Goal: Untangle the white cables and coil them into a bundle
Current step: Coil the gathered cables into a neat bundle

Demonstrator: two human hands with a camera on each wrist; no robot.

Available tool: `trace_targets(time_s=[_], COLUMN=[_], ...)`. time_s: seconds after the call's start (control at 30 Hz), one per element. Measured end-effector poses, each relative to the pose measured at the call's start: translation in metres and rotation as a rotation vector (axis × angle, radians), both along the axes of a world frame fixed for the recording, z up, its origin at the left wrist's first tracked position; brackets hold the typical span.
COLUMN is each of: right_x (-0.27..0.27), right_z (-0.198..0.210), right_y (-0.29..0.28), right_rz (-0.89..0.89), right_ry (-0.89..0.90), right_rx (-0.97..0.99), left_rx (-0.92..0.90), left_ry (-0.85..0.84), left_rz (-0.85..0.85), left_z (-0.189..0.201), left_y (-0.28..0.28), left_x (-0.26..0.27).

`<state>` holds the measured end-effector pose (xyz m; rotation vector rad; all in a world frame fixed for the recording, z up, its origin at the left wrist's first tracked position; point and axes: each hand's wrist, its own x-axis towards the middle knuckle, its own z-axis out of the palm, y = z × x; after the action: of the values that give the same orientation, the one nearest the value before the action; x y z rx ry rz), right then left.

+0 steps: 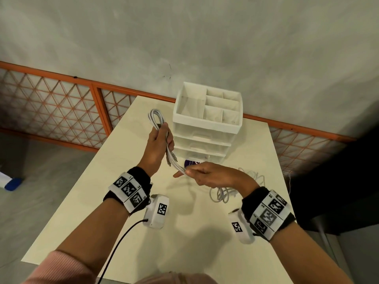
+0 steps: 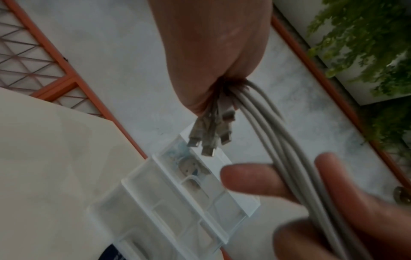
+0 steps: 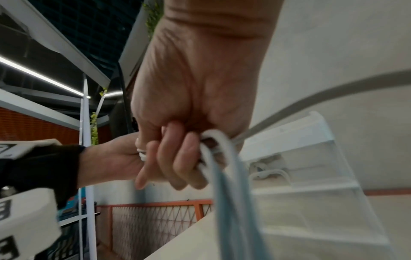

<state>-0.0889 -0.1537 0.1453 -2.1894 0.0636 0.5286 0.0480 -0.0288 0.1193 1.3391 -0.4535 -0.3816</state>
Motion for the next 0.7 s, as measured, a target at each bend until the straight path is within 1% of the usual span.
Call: trace_targets(time_s=[0.1, 0.17, 0.23, 0.33, 0.43, 0.57, 0.63, 0.7], right_x=[-0.006, -0.011, -0.012, -0.003, 0.007, 0.013, 0.014, 0.015], right_z=[-0.001, 0.003, 0.011, 0.027, 0.044, 0.053, 0.055, 0.058], right_y=[-0.012, -0.024, -0.033, -0.033, -0.025, -0.012, -0.006, -0.002], right_rz=[-0.031, -0.077, -0.084, -0.114, -0.141, -0.175, -0.194, -0.185], right_ry=[0.096, 0.101, 0.035, -0.153, -0.282, -0.347, -0.371, -0.392], right_rx=[0.075, 0.084, 0.019, -0.073, -0.139, -0.175, -0.192, -0.252], left_rx=[-0.015, -0.012, 0.011, 0.056, 0.064, 0.094, 0.137, 0.164], left_ry=[-0.036, -0.033, -0.033, -0.035, -0.001, 0.020, -0.017, -0.059], left_rz=[-0.044, -0.084, -0.157, -0.285, -0.358, -0.409, -0.412, -0.430], left_z=[0.005, 0.006, 0.005, 0.007, 0.013, 0.019, 0.023, 0.027], left_y=[0.005, 0.009, 0.011, 0.009, 0.003, -0.006, -0.006, -0.005], left_x=[0.003, 0.003, -0.001, -0.010, -0.016, -0.027, -0.029, -0.030])
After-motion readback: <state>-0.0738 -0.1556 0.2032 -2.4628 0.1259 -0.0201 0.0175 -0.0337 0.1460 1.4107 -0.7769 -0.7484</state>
